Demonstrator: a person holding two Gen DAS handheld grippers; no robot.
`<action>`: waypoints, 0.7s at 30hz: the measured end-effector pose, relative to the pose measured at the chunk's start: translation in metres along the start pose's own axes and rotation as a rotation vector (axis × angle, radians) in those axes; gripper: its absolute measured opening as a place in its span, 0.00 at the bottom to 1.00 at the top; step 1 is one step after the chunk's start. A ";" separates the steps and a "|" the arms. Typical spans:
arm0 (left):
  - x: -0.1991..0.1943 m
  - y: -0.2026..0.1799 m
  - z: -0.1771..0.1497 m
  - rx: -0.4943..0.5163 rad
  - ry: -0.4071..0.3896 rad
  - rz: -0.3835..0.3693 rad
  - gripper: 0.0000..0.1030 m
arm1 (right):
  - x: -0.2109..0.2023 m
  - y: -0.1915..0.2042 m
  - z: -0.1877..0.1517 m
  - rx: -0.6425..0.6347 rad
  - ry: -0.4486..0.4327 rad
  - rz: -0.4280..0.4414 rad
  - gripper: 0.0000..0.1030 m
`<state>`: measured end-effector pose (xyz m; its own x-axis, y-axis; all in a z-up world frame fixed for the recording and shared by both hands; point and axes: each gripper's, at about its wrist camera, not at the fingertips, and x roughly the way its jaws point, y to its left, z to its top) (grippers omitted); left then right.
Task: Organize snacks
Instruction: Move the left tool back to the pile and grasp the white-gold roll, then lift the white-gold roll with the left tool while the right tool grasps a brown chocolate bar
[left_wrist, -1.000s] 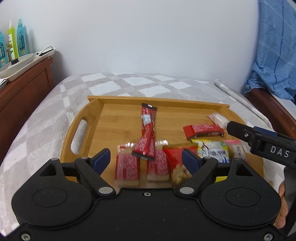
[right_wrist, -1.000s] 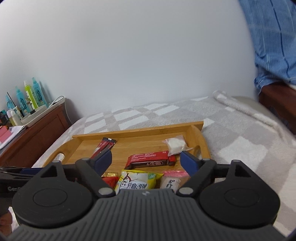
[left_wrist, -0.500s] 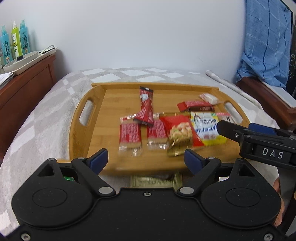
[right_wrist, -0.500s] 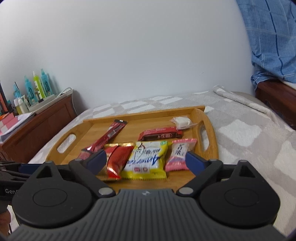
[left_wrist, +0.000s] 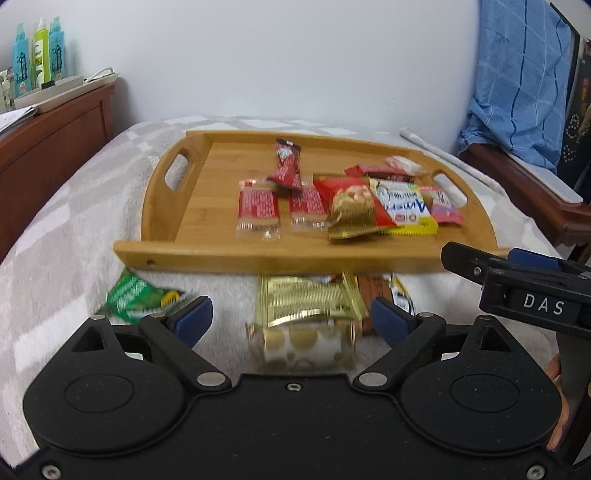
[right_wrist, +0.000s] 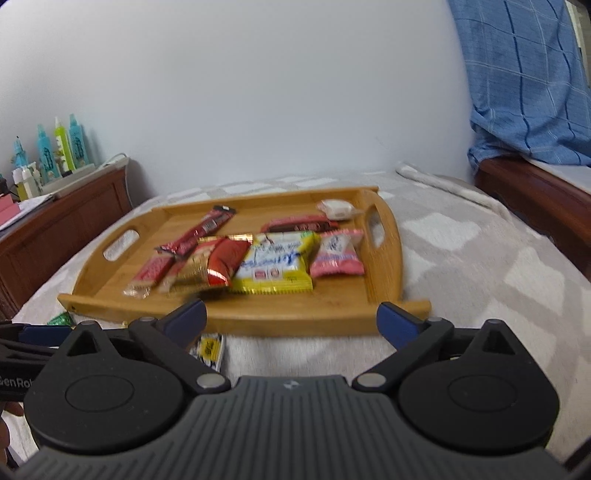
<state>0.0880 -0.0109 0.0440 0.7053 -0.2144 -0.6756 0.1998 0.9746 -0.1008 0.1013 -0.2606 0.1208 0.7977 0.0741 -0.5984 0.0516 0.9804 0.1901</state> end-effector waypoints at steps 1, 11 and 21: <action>0.000 0.000 -0.003 0.001 0.001 0.000 0.90 | -0.001 0.000 -0.002 0.002 0.005 -0.006 1.00; 0.005 -0.006 -0.017 0.019 0.022 -0.031 0.73 | -0.004 0.006 -0.012 -0.030 0.019 -0.037 1.00; 0.005 -0.014 -0.023 0.062 -0.011 0.027 0.52 | -0.001 0.009 -0.015 -0.056 0.021 -0.048 1.00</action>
<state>0.0737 -0.0239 0.0252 0.7181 -0.1890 -0.6698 0.2217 0.9744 -0.0372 0.0919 -0.2488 0.1120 0.7826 0.0297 -0.6219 0.0558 0.9915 0.1175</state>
